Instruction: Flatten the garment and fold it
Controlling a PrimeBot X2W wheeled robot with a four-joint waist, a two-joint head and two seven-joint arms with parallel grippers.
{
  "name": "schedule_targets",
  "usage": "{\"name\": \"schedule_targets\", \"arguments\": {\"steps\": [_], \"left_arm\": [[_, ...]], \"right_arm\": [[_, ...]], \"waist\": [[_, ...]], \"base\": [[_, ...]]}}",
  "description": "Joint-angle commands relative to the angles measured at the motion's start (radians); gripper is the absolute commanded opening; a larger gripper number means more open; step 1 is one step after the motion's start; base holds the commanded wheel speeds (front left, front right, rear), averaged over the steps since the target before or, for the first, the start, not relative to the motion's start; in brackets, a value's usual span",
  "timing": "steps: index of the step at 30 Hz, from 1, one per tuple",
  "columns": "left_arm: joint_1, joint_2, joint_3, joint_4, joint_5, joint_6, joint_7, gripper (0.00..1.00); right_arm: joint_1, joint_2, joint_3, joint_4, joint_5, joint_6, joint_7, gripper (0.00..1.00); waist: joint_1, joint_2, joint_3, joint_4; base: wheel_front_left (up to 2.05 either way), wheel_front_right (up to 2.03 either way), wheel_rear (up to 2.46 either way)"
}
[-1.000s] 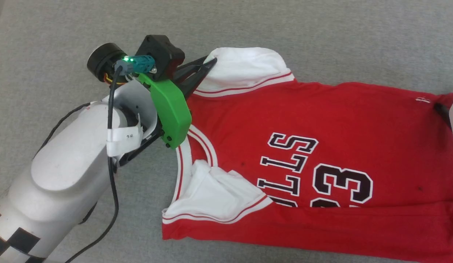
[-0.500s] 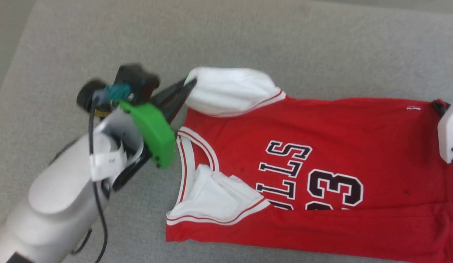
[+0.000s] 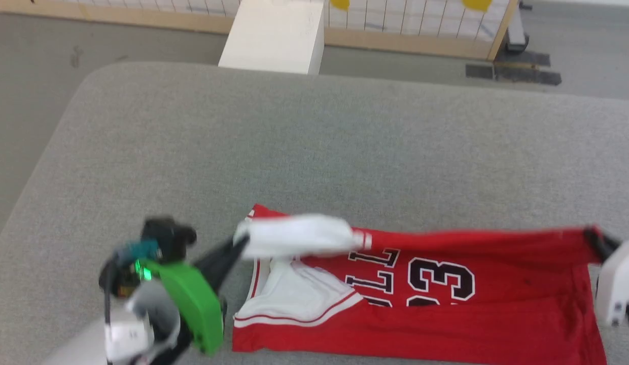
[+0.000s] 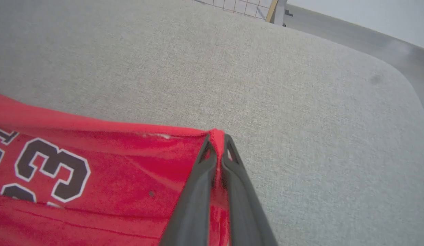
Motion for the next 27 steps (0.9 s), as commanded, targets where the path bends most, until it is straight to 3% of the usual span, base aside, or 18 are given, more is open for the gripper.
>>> {"name": "schedule_targets", "arguments": {"steps": [1,7,16,17,18,27], "left_arm": [[0.032,0.012,-0.011,-0.002,0.002,0.007,0.003,0.00],[0.095,0.001,-0.086,0.047,0.022,-0.016,0.012,0.00],[0.068,-0.058,-0.147,0.214,0.082,-0.066,-0.012,0.00],[0.062,-0.064,-0.148,0.226,0.090,-0.069,-0.024,0.13],[0.057,-0.071,-0.150,0.241,0.101,-0.071,-0.037,1.00],[0.051,-0.098,-0.102,0.275,0.107,-0.073,-0.188,1.00]], "right_arm": [[0.042,0.011,-0.010,-0.022,-0.008,-0.002,0.016,0.00],[0.203,-0.012,-0.002,-0.089,-0.029,-0.002,0.134,0.00],[0.217,-0.012,0.022,-0.063,-0.005,-0.002,0.140,0.00],[0.214,-0.015,0.026,-0.057,-0.003,-0.002,0.139,0.70],[0.212,-0.019,0.038,-0.053,0.005,-0.002,0.140,1.00],[0.173,-0.045,0.022,-0.143,0.097,-0.002,0.130,1.00]], "waist": [[0.0001,-0.0001,-0.019,-0.004],[0.0001,-0.0001,-0.004,0.001],[0.0001,-0.0001,0.035,0.004],[0.0001,-0.0001,0.036,0.004],[0.0001,-0.0001,0.036,0.005],[0.0001,-0.0001,-0.053,-0.001]], "base": [[0.00,0.00,0.00],[0.00,0.00,0.00],[0.00,0.00,0.00],[0.00,0.00,0.00],[0.00,0.00,0.00],[0.00,0.00,0.00]]}}
